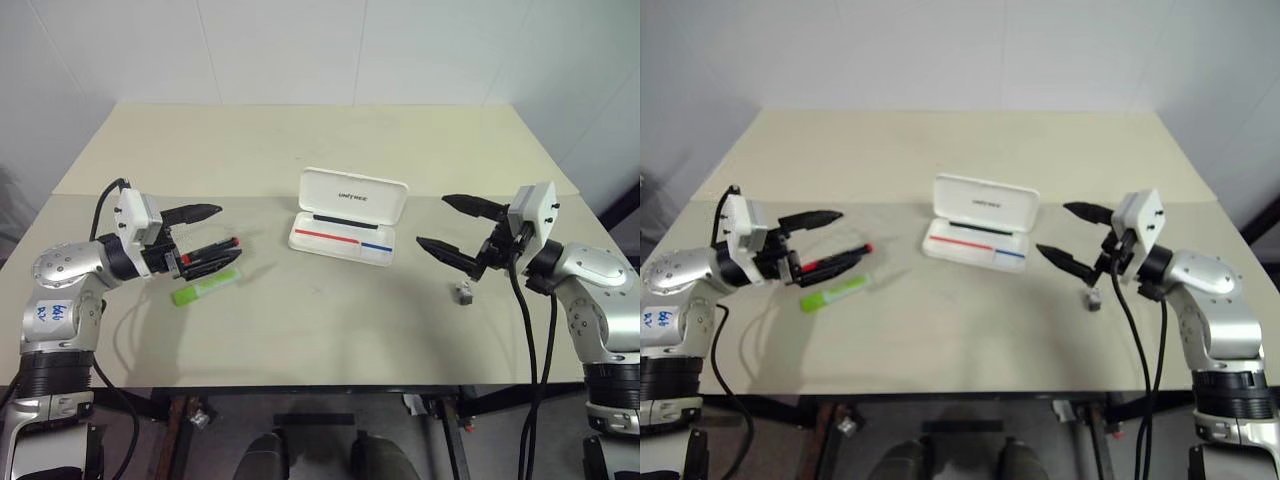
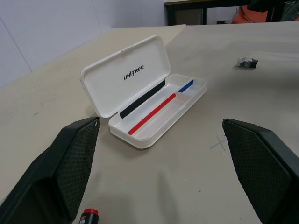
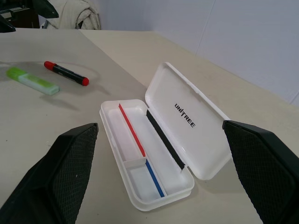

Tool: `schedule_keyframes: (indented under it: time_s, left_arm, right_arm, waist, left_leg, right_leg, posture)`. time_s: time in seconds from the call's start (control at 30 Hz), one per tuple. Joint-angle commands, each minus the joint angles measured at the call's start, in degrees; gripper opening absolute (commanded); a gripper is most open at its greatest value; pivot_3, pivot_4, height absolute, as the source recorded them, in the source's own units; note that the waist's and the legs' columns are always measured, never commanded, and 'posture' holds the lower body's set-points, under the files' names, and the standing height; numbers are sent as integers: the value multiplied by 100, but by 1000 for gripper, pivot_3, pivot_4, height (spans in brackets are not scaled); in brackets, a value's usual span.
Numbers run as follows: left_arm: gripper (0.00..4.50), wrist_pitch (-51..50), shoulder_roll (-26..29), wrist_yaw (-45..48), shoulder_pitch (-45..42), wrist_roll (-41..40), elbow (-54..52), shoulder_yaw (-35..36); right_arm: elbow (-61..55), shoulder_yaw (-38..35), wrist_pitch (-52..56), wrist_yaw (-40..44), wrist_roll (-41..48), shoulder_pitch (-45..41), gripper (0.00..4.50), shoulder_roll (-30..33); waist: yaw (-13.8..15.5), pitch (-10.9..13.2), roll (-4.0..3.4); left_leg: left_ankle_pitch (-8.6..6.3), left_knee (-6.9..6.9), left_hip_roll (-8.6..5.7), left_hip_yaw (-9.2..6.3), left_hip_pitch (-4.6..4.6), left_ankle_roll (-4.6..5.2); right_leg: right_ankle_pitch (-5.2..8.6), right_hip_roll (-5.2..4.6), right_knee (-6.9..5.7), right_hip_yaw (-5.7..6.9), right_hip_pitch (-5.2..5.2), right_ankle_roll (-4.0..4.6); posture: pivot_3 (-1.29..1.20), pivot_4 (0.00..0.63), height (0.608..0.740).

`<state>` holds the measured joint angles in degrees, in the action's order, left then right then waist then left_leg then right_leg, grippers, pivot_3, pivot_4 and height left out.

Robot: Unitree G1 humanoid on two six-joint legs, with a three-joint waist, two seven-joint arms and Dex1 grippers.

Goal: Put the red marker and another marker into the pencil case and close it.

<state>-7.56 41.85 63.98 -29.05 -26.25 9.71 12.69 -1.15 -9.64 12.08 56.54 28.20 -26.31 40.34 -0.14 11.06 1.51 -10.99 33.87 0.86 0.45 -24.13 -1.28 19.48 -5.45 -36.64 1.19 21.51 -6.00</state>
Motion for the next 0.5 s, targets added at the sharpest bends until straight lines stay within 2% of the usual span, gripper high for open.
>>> schedule_keyframes:
  time_s: [0.03, 0.23, 0.5]
  left_arm:
    - [4462, -21, 57, 70, -165, -76, -147, -5]
    - [4462, -96, -1, -34, -18, -65, -341, -74]
    - [4462, -56, 85, 46, -188, 31, -110, -113]
  right_arm:
    - [-196, -103, 41, 131, 104, -101, 4500, 138]
    - [-285, 18, 139, 174, 79, 4, 4500, 30]
    - [-358, 350, 440, 535, 167, -474, 4500, 36]
  waist:
    - [1, 0, 0]
    - [-4, 0, 0]
    - [-4, 0, -1]
  left_leg:
    - [0, 0, 0, 0, 0, 0]
    - [-1, 4, 0, 3, 0, 2]
    - [-2, 9, 1, 4, 0, 3]
  right_leg:
    - [0, 0, 0, 0, 0, 0]
    - [-2, -1, -1, -5, 0, -3]
    - [-2, 0, -6, -7, 0, -3]
  posture:
    - [0, 150, 740]
    - [0, 150, 740]
    - [0, 150, 740]
